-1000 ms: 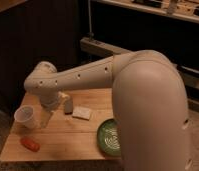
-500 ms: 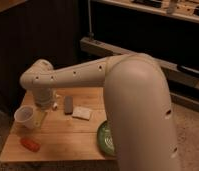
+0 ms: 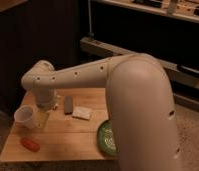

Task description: Place the pepper in the ceramic bowl

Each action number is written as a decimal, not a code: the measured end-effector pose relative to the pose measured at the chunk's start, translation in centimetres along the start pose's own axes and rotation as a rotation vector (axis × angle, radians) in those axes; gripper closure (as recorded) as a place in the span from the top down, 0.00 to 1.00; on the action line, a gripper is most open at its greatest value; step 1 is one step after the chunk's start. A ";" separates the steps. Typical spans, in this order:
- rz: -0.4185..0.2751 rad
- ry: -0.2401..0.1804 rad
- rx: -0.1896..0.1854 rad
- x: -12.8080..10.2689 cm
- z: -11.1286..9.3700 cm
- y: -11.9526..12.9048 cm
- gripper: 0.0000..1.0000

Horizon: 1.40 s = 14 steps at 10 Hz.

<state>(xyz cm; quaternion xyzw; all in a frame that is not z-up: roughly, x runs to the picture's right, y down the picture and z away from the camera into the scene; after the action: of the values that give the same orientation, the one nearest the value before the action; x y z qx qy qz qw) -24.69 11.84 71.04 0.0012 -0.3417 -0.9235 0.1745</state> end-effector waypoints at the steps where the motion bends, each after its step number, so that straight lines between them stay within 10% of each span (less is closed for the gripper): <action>1: 0.022 0.025 0.006 0.0 -0.1 -0.7 0.99; 6: 0.096 0.097 0.074 2.3 -0.3 -7.8 0.99; 14: 0.054 -0.146 0.178 5.6 7.0 -13.6 0.99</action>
<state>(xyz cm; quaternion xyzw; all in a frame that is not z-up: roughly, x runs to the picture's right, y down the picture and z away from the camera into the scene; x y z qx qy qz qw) -35.18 24.00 68.48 -0.0597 -0.4342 -0.8820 0.1733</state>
